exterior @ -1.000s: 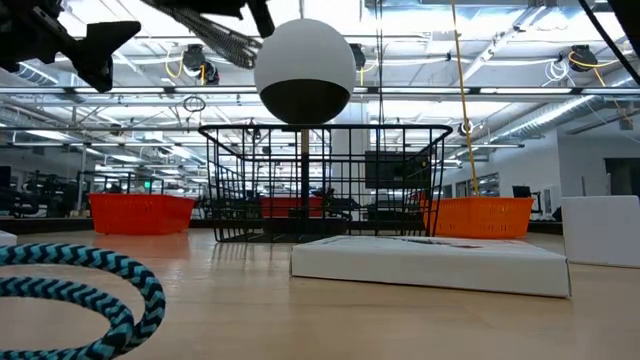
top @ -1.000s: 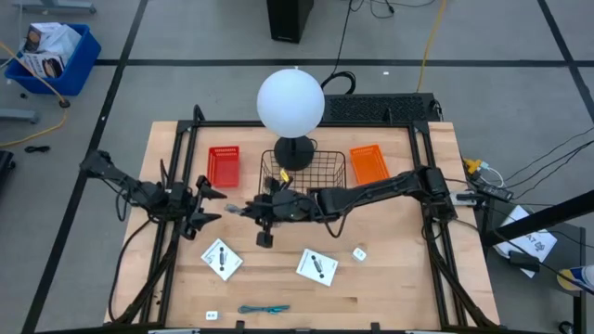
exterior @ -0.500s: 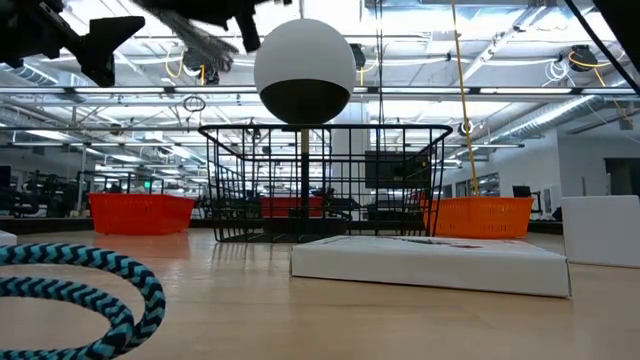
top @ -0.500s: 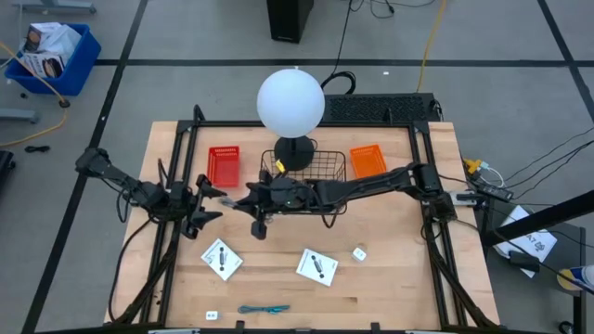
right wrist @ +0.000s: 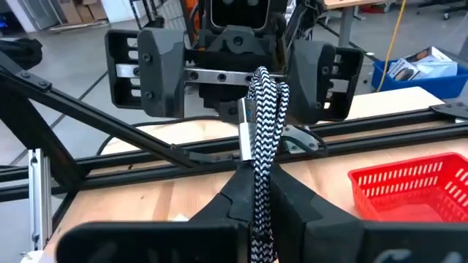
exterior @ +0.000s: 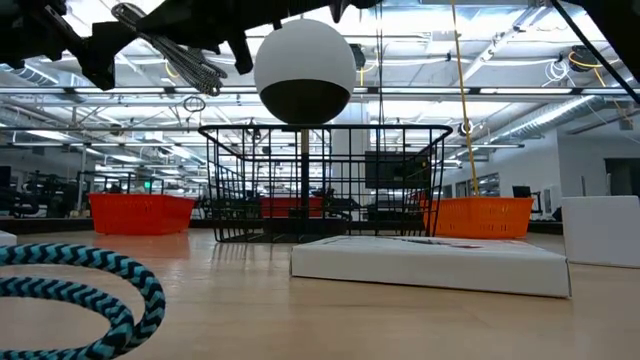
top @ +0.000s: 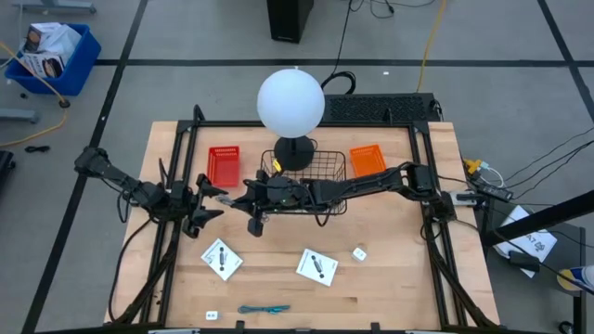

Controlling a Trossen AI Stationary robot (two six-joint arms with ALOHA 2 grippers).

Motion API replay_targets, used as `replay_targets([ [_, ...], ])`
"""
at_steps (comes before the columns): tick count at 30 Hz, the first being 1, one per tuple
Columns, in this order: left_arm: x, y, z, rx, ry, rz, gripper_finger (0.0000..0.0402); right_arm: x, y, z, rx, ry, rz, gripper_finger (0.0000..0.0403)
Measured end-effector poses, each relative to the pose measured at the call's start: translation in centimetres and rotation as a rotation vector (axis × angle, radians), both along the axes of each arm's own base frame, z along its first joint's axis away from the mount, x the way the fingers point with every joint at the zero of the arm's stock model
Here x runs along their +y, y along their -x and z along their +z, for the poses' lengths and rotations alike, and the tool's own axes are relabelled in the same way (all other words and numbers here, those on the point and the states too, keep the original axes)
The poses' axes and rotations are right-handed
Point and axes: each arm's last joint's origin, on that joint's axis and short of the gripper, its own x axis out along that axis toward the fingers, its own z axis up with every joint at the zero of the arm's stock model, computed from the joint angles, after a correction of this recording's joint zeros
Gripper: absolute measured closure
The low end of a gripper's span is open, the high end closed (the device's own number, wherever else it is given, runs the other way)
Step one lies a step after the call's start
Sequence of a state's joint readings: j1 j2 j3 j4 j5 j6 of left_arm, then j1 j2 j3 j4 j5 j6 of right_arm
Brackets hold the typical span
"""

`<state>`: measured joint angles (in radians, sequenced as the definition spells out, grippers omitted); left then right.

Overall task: Pick and place items into bin
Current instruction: Put the white black USB cable into the red bin

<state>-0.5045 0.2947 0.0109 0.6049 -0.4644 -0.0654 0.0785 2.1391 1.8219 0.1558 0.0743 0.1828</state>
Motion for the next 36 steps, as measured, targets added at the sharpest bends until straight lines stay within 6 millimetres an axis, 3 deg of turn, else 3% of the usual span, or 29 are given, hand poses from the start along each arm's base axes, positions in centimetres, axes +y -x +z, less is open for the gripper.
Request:
replay_targets([
  [5, 0.0, 0.0, -0.1, 0.006, -0.005, 0.001, 0.0141, 0.0, 0.0, 0.0, -0.004, -0.007, 0.000, 0.0387],
  [15, 0.0, 0.0, -0.1, 0.006, -0.010, 0.010, 0.0321, 0.1, 0.0, 0.2, -0.019, -0.015, 0.043, 0.0386],
  [19, 0.0, 0.0, 0.0, 0.005, -0.008, 0.011, 0.0374, 0.3, 0.0, 0.2, -0.020, -0.001, 0.050, 0.0371],
  [30, 0.2, 0.0, -0.1, 0.011, 0.054, 0.045, 0.0361, 2.3, 1.0, -0.3, 0.118, 0.127, 0.120, 0.0275],
  [36, 0.3, 0.0, 0.2, 0.011, 0.094, 0.090, 0.0376, 5.8, 2.6, 0.3, 0.204, 0.128, 0.193, 0.0233],
])
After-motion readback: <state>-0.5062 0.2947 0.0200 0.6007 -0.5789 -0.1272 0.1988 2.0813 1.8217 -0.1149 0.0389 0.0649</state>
